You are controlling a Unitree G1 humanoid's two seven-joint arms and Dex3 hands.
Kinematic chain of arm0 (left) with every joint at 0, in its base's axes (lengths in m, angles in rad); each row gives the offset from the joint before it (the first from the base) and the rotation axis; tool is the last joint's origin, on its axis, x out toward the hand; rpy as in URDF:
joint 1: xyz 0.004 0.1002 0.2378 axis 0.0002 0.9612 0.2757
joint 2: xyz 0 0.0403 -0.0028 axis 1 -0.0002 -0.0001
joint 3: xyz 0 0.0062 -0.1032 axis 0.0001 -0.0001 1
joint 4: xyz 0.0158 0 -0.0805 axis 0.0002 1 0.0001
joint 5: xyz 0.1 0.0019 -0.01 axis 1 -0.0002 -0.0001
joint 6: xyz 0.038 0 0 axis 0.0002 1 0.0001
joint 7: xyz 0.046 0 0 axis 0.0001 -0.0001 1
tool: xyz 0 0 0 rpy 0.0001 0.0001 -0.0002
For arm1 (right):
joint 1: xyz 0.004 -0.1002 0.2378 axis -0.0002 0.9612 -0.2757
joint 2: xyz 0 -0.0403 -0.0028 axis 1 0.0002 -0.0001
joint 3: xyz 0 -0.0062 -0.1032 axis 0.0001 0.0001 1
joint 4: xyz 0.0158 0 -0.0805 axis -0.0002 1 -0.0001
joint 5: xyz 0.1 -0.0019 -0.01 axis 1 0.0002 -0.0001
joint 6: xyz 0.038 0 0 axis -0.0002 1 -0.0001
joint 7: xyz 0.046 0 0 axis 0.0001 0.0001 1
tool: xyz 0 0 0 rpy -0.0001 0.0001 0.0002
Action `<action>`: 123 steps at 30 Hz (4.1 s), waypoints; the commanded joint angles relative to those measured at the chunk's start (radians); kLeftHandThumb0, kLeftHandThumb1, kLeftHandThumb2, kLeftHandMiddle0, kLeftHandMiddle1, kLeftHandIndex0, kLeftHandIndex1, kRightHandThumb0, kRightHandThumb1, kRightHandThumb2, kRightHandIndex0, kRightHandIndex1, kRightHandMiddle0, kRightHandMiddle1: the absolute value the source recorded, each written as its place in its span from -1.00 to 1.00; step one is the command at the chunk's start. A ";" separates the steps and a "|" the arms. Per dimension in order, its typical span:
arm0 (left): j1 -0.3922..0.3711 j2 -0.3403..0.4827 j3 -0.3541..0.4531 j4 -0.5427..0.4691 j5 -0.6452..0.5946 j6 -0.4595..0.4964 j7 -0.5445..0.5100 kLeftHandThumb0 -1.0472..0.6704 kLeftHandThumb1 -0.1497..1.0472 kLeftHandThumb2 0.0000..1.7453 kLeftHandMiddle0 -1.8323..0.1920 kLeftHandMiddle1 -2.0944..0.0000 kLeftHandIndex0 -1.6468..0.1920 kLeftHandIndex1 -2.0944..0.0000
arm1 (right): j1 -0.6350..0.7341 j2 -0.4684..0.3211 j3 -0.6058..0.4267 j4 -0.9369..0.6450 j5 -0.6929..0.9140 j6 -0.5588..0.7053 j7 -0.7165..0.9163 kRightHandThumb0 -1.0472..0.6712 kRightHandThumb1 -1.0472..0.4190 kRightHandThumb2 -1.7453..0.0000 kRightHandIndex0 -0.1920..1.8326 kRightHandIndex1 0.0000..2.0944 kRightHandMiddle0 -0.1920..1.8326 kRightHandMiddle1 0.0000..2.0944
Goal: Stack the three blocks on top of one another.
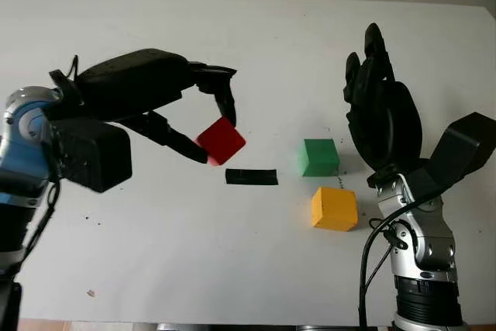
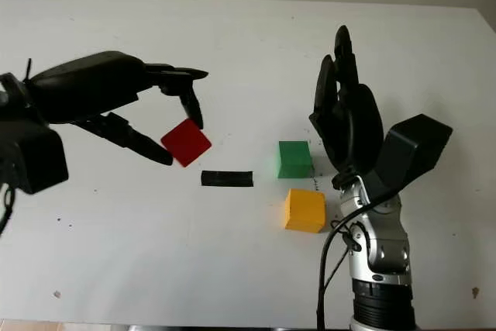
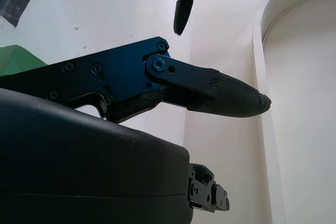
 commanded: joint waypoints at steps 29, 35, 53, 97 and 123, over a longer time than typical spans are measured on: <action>0.160 -0.176 -0.127 -0.035 0.266 0.028 0.210 -0.21 0.90 -0.94 0.66 0.94 0.56 -0.57 | 0.017 0.005 -0.004 -0.053 -0.001 0.016 -0.028 -0.60 -1.00 0.32 -1.00 -1.00 -1.00 -1.00; 0.158 -0.219 -0.130 0.003 0.284 0.031 0.248 -0.20 0.89 -0.94 0.65 0.94 0.53 -0.49 | 0.018 0.005 -0.006 -0.060 -0.001 0.017 -0.034 -0.60 -1.00 0.32 -1.00 -1.00 -1.00 -1.00; 0.162 -0.243 -0.143 0.007 0.344 0.064 0.261 -0.28 0.82 -0.94 0.64 0.95 0.57 -0.20 | 0.023 0.005 -0.006 -0.076 0.001 0.029 -0.034 -0.59 -1.00 0.31 -1.00 -1.00 -1.00 -1.00; 0.149 -0.375 0.218 -0.021 -0.049 0.162 0.472 -0.75 1.00 -0.25 1.00 1.00 1.00 1.00 | -0.060 -0.239 -0.039 -0.079 -0.112 0.069 0.065 -0.56 -1.00 0.49 -1.00 -1.00 -0.98 -0.98; 0.417 -0.476 0.352 -0.144 -0.401 0.118 0.470 -0.67 1.00 -0.22 1.00 0.99 1.00 1.00 | -0.264 -1.002 0.066 0.000 -0.433 -0.711 0.728 -0.35 -0.58 0.93 -0.80 -0.94 -0.44 -0.90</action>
